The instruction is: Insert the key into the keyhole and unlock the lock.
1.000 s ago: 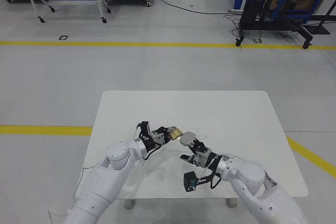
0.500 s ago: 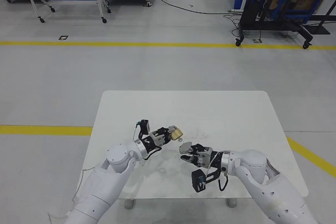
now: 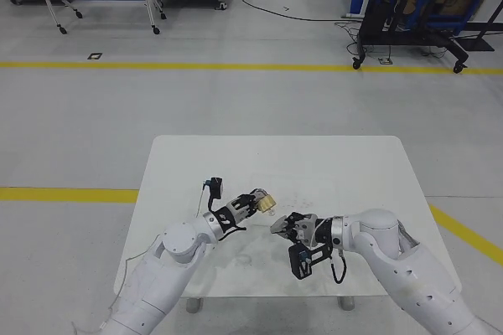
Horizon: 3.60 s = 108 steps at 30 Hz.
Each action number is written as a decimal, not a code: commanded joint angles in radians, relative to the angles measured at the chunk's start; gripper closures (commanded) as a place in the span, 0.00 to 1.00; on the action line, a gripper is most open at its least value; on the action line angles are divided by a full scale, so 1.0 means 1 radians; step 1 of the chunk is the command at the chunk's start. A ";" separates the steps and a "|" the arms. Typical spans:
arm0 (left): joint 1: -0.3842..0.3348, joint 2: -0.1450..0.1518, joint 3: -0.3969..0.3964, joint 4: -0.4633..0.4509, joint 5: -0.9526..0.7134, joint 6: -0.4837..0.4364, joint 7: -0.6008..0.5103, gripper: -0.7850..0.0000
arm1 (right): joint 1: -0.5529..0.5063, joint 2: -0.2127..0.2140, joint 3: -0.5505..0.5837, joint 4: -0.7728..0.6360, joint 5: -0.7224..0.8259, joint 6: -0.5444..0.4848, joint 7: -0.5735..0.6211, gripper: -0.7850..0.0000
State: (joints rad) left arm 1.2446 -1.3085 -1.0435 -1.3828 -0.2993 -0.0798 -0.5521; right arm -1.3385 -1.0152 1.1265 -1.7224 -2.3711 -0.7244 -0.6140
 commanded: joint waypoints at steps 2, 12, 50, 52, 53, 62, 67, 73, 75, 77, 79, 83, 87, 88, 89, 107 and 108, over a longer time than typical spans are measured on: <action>0.001 0.001 -0.001 -0.001 0.004 -0.003 -0.003 1.00 | 0.029 -0.005 -0.018 0.026 0.027 -0.005 0.016 1.00; 0.010 0.003 0.011 -0.015 0.084 -0.037 0.006 1.00 | 0.074 -0.009 -0.047 0.065 0.083 -0.017 0.059 1.00; 0.042 -0.010 -0.041 -0.019 -0.175 -0.049 0.015 1.00 | -0.090 -0.012 -0.070 -0.005 0.142 0.532 0.068 0.33; 0.048 -0.010 -0.046 -0.024 -0.177 -0.064 0.025 1.00 | -0.081 -0.016 -0.080 0.028 0.167 0.567 0.014 0.52; 0.050 -0.010 -0.048 -0.025 -0.177 -0.068 0.030 1.00 | -0.078 -0.018 -0.083 0.044 0.184 0.580 -0.006 0.53; 0.058 -0.011 -0.051 -0.032 -0.163 -0.076 0.057 1.00 | -0.033 -0.038 -0.115 0.140 0.273 0.605 -0.039 0.67; 0.060 -0.011 -0.050 -0.034 -0.157 -0.075 0.054 1.00 | -0.029 -0.042 -0.121 0.153 0.271 0.619 -0.025 0.69; 0.062 -0.011 -0.051 -0.035 -0.150 -0.074 0.051 1.00 | -0.041 -0.043 -0.112 0.146 0.266 0.636 0.011 0.69; 0.062 -0.011 -0.051 -0.037 -0.147 -0.074 0.049 1.00 | -0.047 -0.043 -0.110 0.139 0.263 0.636 0.022 0.73; 0.063 -0.011 -0.052 -0.037 -0.146 -0.074 0.050 1.00 | -0.050 -0.043 -0.106 0.135 0.262 0.637 0.022 1.00; 0.063 -0.011 -0.052 -0.038 -0.143 -0.073 0.049 1.00 | -0.054 -0.043 -0.105 0.132 0.261 0.636 0.025 1.00; 0.063 -0.011 -0.052 -0.039 -0.139 -0.071 0.048 1.00 | -0.058 -0.043 -0.102 0.126 0.260 0.629 0.035 1.00; 0.065 -0.011 -0.052 -0.041 -0.131 -0.076 0.050 1.00 | -0.060 -0.044 -0.101 0.123 0.266 0.619 0.039 1.00; 0.065 -0.012 -0.051 -0.042 -0.130 -0.079 0.050 1.00 | -0.060 -0.045 -0.101 0.123 0.270 0.615 0.038 1.00; 0.066 -0.012 -0.051 -0.043 -0.128 -0.081 0.049 1.00 | -0.061 -0.045 -0.100 0.123 0.274 0.612 0.038 1.00; 0.094 -0.008 -0.050 -0.077 -0.023 -0.221 0.053 1.00 | -0.006 -0.051 -0.074 0.280 0.516 0.452 -0.277 1.00; 0.095 -0.008 -0.050 -0.077 -0.024 -0.222 0.052 1.00 | -0.003 -0.051 -0.075 0.287 0.515 0.453 -0.280 1.00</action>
State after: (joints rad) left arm 1.3386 -1.3161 -1.0933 -1.4594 -0.3219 -0.3015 -0.4996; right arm -1.3447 -1.0660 1.0516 -1.4427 -1.8536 -0.2738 -0.8922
